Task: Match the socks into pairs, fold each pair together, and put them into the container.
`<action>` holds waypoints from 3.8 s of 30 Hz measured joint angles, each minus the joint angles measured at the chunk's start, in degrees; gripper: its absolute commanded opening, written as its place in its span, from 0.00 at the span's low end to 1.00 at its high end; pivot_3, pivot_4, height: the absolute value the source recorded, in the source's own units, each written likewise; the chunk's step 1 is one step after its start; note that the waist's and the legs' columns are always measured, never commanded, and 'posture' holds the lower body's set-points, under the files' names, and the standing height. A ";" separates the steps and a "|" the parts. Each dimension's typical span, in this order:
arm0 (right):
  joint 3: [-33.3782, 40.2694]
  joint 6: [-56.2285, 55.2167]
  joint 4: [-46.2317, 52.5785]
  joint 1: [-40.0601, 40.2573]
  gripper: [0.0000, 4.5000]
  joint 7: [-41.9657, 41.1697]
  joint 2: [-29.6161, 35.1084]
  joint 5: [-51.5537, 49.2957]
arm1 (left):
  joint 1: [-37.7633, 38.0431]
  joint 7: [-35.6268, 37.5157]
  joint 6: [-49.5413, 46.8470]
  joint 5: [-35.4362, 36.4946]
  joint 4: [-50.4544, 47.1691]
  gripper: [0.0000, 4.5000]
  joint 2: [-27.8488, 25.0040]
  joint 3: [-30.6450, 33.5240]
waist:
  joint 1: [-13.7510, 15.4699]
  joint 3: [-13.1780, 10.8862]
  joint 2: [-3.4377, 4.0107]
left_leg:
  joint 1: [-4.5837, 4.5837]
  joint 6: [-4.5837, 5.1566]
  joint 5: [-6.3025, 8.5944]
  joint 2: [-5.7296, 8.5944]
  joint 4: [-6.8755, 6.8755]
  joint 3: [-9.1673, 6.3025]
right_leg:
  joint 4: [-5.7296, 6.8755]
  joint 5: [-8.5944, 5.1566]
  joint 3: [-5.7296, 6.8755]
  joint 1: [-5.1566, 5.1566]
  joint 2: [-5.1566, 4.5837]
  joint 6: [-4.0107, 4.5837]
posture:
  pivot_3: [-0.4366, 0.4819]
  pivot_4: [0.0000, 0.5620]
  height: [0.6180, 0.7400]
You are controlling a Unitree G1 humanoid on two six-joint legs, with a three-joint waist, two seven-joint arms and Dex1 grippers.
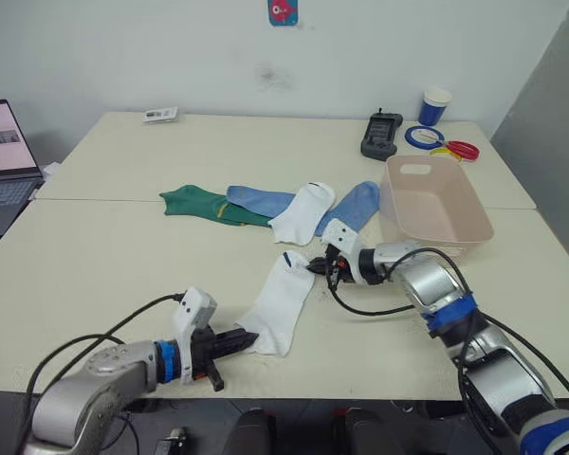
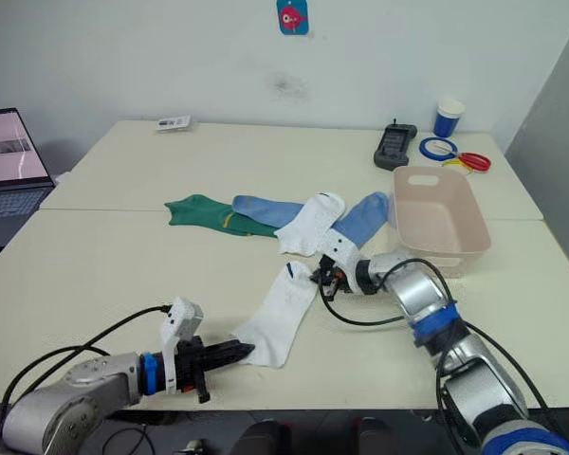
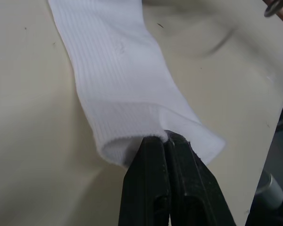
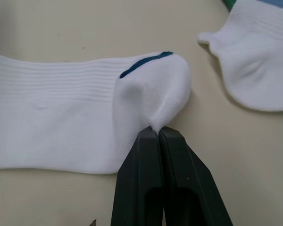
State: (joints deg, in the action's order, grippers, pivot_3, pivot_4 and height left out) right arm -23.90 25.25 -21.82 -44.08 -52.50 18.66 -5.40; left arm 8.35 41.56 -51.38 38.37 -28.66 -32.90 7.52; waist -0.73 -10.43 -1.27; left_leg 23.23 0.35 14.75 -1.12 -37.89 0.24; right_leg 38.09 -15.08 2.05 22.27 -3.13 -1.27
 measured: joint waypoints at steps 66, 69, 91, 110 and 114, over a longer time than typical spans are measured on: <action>-12.73 -14.84 19.17 14.29 0.02 -12.65 1.33 4.12 | -53.71 22.82 36.66 -30.75 71.62 0.00 6.52 -16.02 | 0.30 -0.20 0.10 | -0.25 -0.04 -0.02 -0.64 -0.02 0.19 | 0.18 -0.10 0.02 0.04 1.21 0.52 | 0.48 0.27 1.00; -11.86 -14.88 19.40 14.45 0.02 -13.65 2.47 3.79 | -51.81 22.70 35.34 -30.49 68.52 0.00 6.25 -15.41 | 0.32 -0.20 0.10 | -0.27 -0.04 -0.02 -0.63 -0.03 0.20 | 0.29 -0.10 0.00 0.04 1.08 0.52 | 0.48 0.27 1.00; -7.84 -23.24 6.07 2.44 0.06 -34.84 13.77 1.40 | -10.44 1.18 9.05 -17.93 10.39 0.00 3.61 -1.22 | -0.71 -0.21 0.11 | -0.40 -0.09 -0.05 -0.74 -0.03 -0.01 | 0.60 -0.18 -0.06 0.02 0.81 0.64 | 0.48 0.27 1.00; 16.83 18.87 40.16 27.37 0.92 -12.76 21.22 -15.89 | -24.48 15.34 20.11 -15.30 26.67 0.70 -8.44 -3.12 | 1.07 -0.21 0.12 | -0.32 -0.14 -0.05 -0.64 0.08 -0.01 | 0.54 -0.33 0.07 0.04 0.60 0.89 | 0.48 0.27 1.00; 19.59 33.61 49.92 35.36 0.92 -1.53 17.40 -19.84 | -31.62 20.92 27.72 -20.08 36.27 0.70 -7.36 -10.27 | 1.14 -0.21 0.11 | -0.30 -0.15 -0.05 -0.62 0.08 0.04 | 0.50 -0.41 0.04 0.05 0.62 0.74 | 0.48 0.27 1.00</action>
State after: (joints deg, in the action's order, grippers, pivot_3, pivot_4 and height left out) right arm -4.31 58.86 28.10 -8.72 -54.02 36.07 -25.24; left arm -23.27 62.48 -23.66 18.30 7.61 -40.26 -2.75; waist 0.42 -10.64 -1.16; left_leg 22.94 0.21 14.70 -1.74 -37.81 0.28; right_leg 38.59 -15.49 2.10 22.32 -2.51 -0.52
